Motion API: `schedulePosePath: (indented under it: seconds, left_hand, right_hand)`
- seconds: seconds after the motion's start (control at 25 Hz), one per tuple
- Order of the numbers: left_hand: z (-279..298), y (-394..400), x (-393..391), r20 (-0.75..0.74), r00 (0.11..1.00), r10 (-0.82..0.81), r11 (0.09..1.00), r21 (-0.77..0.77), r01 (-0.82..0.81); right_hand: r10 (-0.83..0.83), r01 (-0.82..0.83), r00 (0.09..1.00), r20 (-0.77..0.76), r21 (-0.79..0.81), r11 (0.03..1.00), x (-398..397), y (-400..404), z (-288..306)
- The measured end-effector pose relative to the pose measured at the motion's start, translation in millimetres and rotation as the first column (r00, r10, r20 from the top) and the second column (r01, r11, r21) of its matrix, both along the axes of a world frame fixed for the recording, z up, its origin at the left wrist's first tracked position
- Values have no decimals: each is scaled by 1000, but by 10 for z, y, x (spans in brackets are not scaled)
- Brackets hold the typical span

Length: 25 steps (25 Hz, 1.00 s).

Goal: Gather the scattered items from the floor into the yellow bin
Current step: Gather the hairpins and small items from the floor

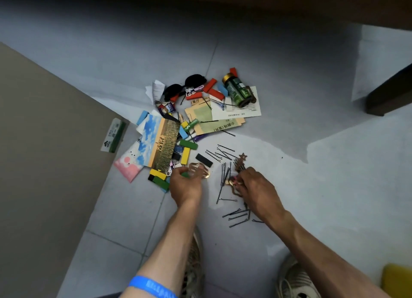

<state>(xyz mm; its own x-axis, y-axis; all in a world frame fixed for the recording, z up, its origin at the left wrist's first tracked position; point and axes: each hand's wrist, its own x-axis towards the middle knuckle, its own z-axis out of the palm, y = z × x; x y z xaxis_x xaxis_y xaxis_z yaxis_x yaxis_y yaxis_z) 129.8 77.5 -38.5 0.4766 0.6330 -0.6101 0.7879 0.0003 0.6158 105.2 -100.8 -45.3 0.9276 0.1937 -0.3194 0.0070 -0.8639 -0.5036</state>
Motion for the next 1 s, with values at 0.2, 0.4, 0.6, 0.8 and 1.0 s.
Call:
schedulePosePath:
  seconds: [0.2, 0.4, 0.6, 0.8, 1.0]
  left_hand:
    - [-42, -81, 94, -6, 967, -253, 949, 190, 250]
    - [-39, -138, 423, -204, 885, -418, 845, 269, 461]
    - [33, -177, 464, -86, 923, -374, 923, 63, 380]
    - [226, -343, 195, 113, 976, -186, 750, -625, 216]
    - [251, -408, 38, 109, 988, -110, 491, -858, 149]
  right_hand:
    - [-73, 75, 997, 37, -52, 996, -73, -8, -48]
    - [-369, 434, 898, -240, 345, 832, -53, -85, 17]
    - [-534, 799, 597, -598, 504, 328, 27, -221, 182]
    - [-391, 784, 608, -691, 601, 157, 139, -14, 422]
    - [-460, 458, 880, -121, 478, 750, 96, 138, 566]
